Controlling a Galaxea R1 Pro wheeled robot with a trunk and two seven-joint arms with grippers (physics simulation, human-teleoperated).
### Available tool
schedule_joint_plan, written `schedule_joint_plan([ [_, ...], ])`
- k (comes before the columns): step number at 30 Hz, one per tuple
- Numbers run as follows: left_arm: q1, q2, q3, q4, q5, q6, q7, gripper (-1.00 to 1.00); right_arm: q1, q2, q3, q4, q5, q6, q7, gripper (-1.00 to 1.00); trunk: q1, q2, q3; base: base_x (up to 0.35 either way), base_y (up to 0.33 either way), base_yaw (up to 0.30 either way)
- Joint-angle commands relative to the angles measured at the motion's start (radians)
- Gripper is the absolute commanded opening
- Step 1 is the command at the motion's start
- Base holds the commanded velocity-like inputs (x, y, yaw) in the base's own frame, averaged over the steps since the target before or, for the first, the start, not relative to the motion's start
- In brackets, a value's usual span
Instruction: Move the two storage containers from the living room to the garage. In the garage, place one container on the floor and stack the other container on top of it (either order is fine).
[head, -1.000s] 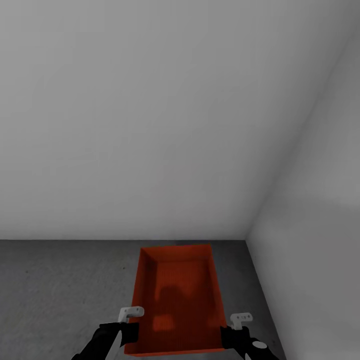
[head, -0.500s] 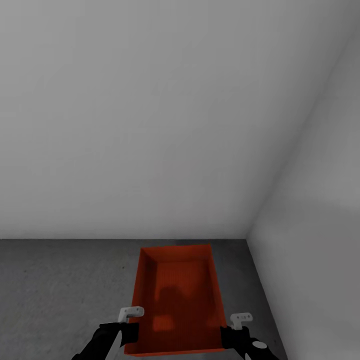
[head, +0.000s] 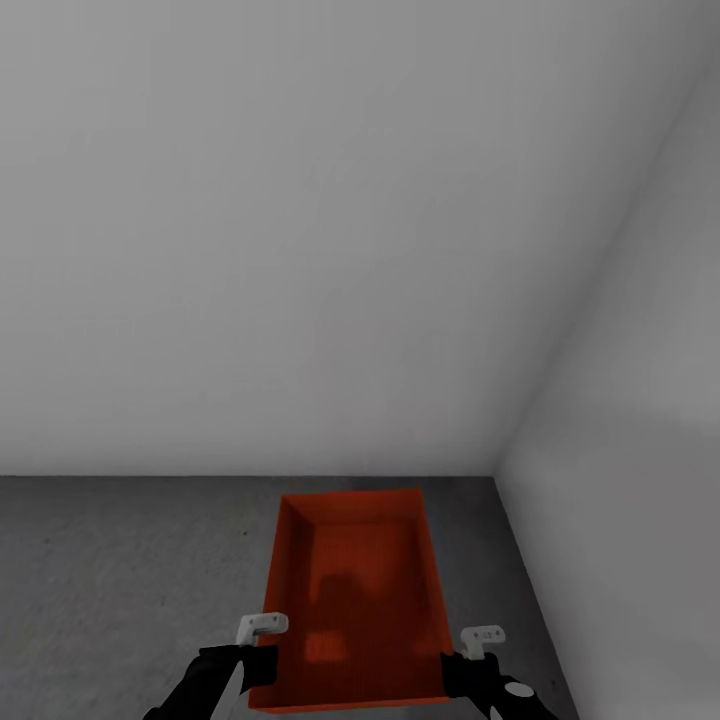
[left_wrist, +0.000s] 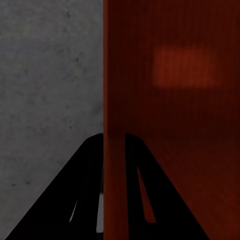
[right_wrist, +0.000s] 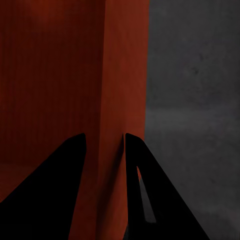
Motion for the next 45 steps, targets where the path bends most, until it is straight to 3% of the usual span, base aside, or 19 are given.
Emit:
schedule_joint_plan([
  [1, -0.001, -0.04, 0.008, -0.026, -0.001, -0.069, -0.001, -1.0, 0.001, 0.026, 0.025, 0.005, -0.004, -0.004, 0.002, -1.0, 0.004, -0.008, -0.004, 0.0, 0.0, 0.0],
  [39, -0.001, -0.041, 0.008, -0.026, -0.001, -0.069, -0.001, -1.0, 0.001, 0.026, 0.025, 0.005, -0.003, -0.004, 0.002, -1.0, 0.15, -0.274, -0.123, 0.0, 0.0, 0.0],
  [45, -0.001, -0.041, 0.008, -0.026, -0.001, -0.069, -0.001, -1.0, 0.001, 0.026, 0.025, 0.005, -0.003, -0.004, 0.002, -1.0, 0.15, -0.274, -0.123, 0.0, 0.0, 0.0],
])
